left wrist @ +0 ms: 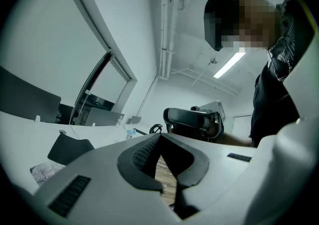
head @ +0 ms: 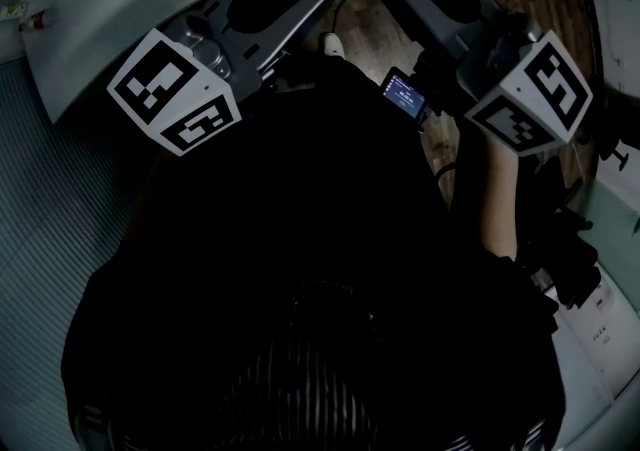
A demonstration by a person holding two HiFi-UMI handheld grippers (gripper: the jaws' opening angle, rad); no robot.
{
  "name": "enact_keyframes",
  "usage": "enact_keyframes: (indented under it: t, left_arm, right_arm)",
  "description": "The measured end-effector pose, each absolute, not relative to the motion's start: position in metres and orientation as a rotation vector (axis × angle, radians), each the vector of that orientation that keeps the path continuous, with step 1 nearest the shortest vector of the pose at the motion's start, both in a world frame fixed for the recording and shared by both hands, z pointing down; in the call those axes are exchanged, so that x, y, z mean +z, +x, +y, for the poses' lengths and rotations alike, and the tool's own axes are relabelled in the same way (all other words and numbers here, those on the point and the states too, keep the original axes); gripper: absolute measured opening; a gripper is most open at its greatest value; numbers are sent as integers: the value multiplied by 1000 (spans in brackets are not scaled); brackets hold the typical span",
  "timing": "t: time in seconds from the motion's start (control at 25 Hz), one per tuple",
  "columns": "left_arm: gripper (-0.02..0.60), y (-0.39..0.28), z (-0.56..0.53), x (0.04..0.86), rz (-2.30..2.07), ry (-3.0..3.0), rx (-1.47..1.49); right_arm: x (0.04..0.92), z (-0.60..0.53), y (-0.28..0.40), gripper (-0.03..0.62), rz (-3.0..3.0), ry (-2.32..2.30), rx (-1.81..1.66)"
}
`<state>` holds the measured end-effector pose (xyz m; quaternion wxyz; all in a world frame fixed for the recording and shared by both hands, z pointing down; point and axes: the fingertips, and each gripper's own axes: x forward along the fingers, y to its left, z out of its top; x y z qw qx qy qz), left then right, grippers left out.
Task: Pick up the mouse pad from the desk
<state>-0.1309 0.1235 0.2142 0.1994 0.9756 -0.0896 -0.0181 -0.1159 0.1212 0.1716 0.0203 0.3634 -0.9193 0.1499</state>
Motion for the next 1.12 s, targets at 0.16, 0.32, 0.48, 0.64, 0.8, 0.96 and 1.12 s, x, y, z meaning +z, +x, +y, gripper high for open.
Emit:
enact_keyframes:
  t: [0.16, 0.32, 0.48, 0.64, 0.8, 0.96, 1.12]
  left_arm:
    - [6, -107, 106, 221, -304, 2711, -41]
    - [7, -58, 67, 208, -342, 2712, -27]
    - [6, -25, 44, 197, -379, 2711, -8]
    - [7, -10, 37, 196, -435, 2701, 4]
    - [6, 2, 21, 203, -503, 2678, 29]
    - [6, 9, 3, 224, -601, 2626, 40]
    - [7, 14, -12, 252, -701, 2570, 63]
  right_arm:
    - [181, 103, -90, 2, -2871, 1063, 504]
    - [170, 64, -43, 2, -2903, 1016, 514]
    - [161, 37, -7, 2, -2935, 964, 527]
    - [163, 25, 12, 2, -2964, 911, 551]
    - [167, 6, 32, 2, -2991, 857, 583]
    - [189, -11, 52, 2, -2995, 844, 625]
    - [223, -24, 88, 2, -2991, 867, 736]
